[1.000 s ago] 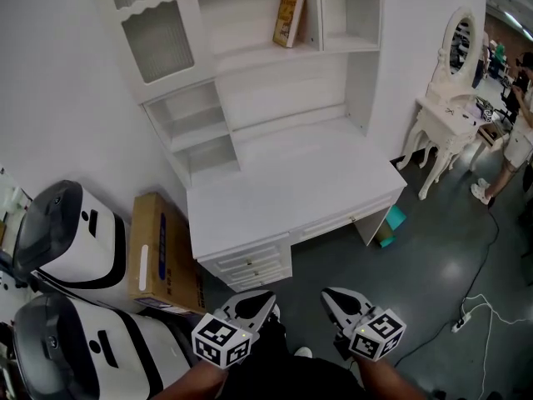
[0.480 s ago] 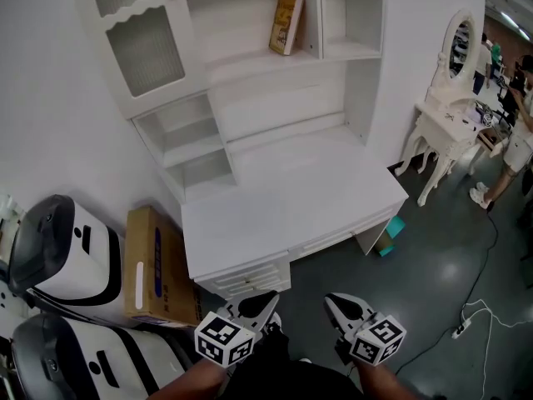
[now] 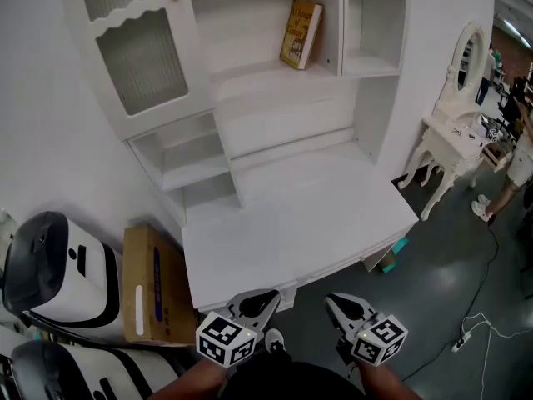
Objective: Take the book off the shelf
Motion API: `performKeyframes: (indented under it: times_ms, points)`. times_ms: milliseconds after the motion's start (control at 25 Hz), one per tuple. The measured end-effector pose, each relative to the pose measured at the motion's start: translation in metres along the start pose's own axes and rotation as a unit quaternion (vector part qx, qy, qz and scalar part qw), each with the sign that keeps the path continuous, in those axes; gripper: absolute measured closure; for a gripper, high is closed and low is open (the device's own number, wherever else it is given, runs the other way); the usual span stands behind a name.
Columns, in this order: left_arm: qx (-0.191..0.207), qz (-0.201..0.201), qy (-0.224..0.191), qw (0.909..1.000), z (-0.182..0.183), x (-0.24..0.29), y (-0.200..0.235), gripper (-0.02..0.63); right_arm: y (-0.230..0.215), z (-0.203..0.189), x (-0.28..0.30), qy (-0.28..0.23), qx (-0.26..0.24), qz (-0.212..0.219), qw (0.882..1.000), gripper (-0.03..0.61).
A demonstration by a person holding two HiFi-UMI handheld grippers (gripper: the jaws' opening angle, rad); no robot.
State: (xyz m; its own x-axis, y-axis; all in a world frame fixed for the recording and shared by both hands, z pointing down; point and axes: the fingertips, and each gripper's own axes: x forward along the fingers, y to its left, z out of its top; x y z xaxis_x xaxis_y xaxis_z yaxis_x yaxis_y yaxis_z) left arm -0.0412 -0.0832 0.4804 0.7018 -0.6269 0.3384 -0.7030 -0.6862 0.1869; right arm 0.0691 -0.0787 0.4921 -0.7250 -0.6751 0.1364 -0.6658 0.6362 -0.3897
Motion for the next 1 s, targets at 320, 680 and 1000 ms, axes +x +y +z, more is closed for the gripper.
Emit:
performKeyframes:
  times_ms: [320, 680, 1000]
  points:
    - [0.007, -0.014, -0.006, 0.9999, 0.029, 0.014, 0.071, 0.595, -0.015, 0.027, 0.069, -0.004, -0.01, -0.017, 1.0, 0.552]
    - [0.014, -0.024, -0.018, 0.9995, 0.049, 0.019, 0.132, 0.595, -0.028, 0.04, 0.128, -0.014, -0.004, -0.039, 0.999, 0.552]
    - [-0.002, -0.035, -0.013, 0.9993, 0.043, 0.03, 0.145, 0.595, -0.038, 0.043, 0.147, -0.009, 0.0, -0.048, 0.999, 0.552]
